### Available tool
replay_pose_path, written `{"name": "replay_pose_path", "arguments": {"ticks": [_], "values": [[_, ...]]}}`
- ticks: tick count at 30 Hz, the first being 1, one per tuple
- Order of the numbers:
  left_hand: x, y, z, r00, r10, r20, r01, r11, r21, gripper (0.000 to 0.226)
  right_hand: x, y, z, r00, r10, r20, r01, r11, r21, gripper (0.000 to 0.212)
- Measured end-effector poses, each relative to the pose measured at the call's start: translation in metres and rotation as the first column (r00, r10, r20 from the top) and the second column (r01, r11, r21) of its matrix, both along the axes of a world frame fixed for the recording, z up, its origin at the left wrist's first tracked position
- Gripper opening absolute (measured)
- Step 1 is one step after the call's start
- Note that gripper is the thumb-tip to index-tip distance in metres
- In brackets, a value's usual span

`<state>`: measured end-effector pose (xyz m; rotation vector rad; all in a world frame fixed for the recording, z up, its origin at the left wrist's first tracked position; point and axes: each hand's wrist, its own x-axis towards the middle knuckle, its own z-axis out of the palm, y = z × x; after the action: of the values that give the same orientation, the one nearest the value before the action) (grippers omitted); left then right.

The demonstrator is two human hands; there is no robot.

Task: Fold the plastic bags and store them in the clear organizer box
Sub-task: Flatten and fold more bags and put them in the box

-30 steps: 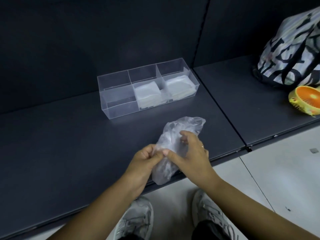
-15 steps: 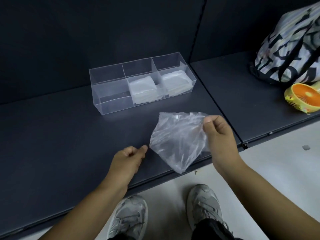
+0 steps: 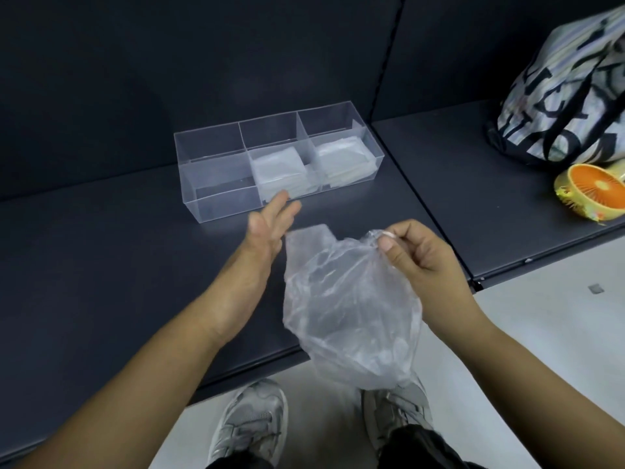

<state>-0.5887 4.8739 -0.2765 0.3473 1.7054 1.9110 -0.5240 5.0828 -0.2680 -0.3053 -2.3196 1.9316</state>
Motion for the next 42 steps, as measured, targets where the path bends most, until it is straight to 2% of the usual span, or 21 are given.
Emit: {"name": "replay_pose_path", "arguments": {"ticks": [2, 4, 6, 7, 8, 10, 12, 14, 15, 17, 19, 21, 23, 25, 27, 29, 32, 35, 38, 40, 42], "values": [[-0.002, 0.004, 0.005, 1.0, 0.007, 0.013, -0.006, 0.998, -0.058, 0.07, -0.001, -0.001, 0.001, 0.999, -0.016, -0.036, 0.018, 0.997, 0.069, 0.011], [0.007, 0.013, 0.003, 0.997, 0.017, -0.077, -0.034, 0.974, -0.225, 0.048, -0.002, 0.0, 0.002, 0.997, -0.017, -0.072, 0.024, 0.994, 0.111, 0.01], [0.011, 0.013, 0.001, 0.984, 0.108, -0.138, -0.147, 0.94, -0.307, 0.015, -0.004, 0.003, 0.005, 0.997, -0.029, -0.073, 0.038, 0.992, 0.122, 0.011], [0.011, 0.009, -0.001, 0.976, 0.171, -0.137, -0.207, 0.925, -0.318, 0.007, -0.005, 0.006, 0.006, 0.998, -0.033, -0.051, 0.038, 0.994, 0.106, 0.011], [0.009, 0.007, -0.003, 0.967, 0.223, -0.126, -0.251, 0.92, -0.302, 0.005, -0.006, 0.011, 0.008, 1.0, -0.013, -0.006, 0.014, 0.996, 0.092, 0.013], [0.006, -0.001, -0.003, 0.961, 0.262, -0.085, -0.276, 0.923, -0.267, 0.007, -0.008, 0.024, 0.012, 0.978, 0.134, 0.161, -0.149, 0.985, 0.084, 0.023], [0.004, -0.007, -0.003, 0.961, 0.271, -0.05, -0.275, 0.93, -0.246, 0.007, -0.008, 0.039, 0.013, 0.874, 0.316, 0.369, -0.372, 0.924, 0.091, 0.024], [0.003, -0.016, -0.004, 0.96, 0.281, -0.017, -0.276, 0.931, -0.24, 0.009, -0.008, 0.05, 0.012, 0.818, 0.331, 0.47, -0.432, 0.894, 0.122, 0.022], [0.002, -0.02, -0.004, 0.962, 0.274, -0.007, -0.266, 0.929, -0.258, 0.012, -0.008, 0.054, 0.01, 0.84, 0.306, 0.448, -0.39, 0.915, 0.105, 0.022], [-0.001, -0.03, -0.007, 0.975, 0.222, 0.015, -0.206, 0.924, -0.322, 0.02, -0.008, 0.054, 0.008, 0.905, 0.261, 0.337, -0.257, 0.965, -0.058, 0.018], [-0.002, -0.038, -0.009, 0.995, 0.085, 0.052, -0.056, 0.911, -0.409, 0.025, -0.011, 0.045, 0.006, 0.951, 0.157, 0.265, -0.106, 0.974, -0.2, 0.017], [-0.004, -0.041, -0.01, 0.997, -0.048, 0.066, 0.076, 0.845, -0.529, 0.027, -0.014, 0.033, 0.003, 0.967, 0.015, 0.253, 0.018, 0.992, -0.128, 0.019], [-0.007, -0.034, -0.005, 0.997, -0.071, 0.003, 0.06, 0.811, -0.581, 0.045, -0.017, 0.021, 0.002, 0.97, -0.037, 0.242, 0.038, 0.999, 0.0, 0.018], [-0.013, -0.016, 0.005, 0.995, -0.085, -0.048, 0.05, 0.867, -0.495, 0.066, -0.021, 0.009, 0.004, 0.979, -0.022, 0.202, 0.015, 0.999, 0.037, 0.018], [-0.018, 0.009, 0.014, 0.994, -0.098, -0.049, 0.071, 0.917, -0.392, 0.069, -0.027, -0.001, 0.007, 0.988, -0.001, 0.155, 0.0, 1.0, 0.011, 0.019], [-0.024, 0.028, 0.014, 0.998, -0.024, -0.061, 0.001, 0.939, -0.344, 0.048, -0.035, -0.005, 0.008, 0.99, 0.045, 0.131, -0.042, 0.999, -0.027, 0.02], [-0.033, 0.034, 0.007, 0.978, 0.2, -0.062, -0.209, 0.928, -0.309, 0.004, -0.044, 0.005, 0.005, 0.979, 0.092, 0.184, -0.076, 0.993, -0.091, 0.021], [-0.04, 0.019, -0.007, 0.926, 0.372, -0.062, -0.372, 0.87, -0.324, 0.007, -0.049, 0.026, -0.007, 0.963, -0.035, 0.266, 0.063, 0.993, -0.096, 0.014], [-0.043, 0.004, -0.02, 0.879, 0.475, -0.038, -0.454, 0.812, -0.366, 0.009, -0.046, 0.051, -0.017, 0.945, -0.229, 0.233, 0.222, 0.974, 0.053, 0.007], [-0.043, -0.001, -0.025, 0.861, 0.508, -0.001, -0.471, 0.797, -0.377, 0.008, -0.034, 0.061, -0.013, 0.974, -0.189, 0.126, 0.179, 0.98, 0.09, 0.006], [-0.044, -0.004, -0.028, 0.85, 0.526, 0.027, -0.48, 0.794, -0.374, 0.008, -0.021, 0.057, -0.005, 1.0, 0.022, 0.009, -0.023, 0.986, 0.163, 0.016]]}}
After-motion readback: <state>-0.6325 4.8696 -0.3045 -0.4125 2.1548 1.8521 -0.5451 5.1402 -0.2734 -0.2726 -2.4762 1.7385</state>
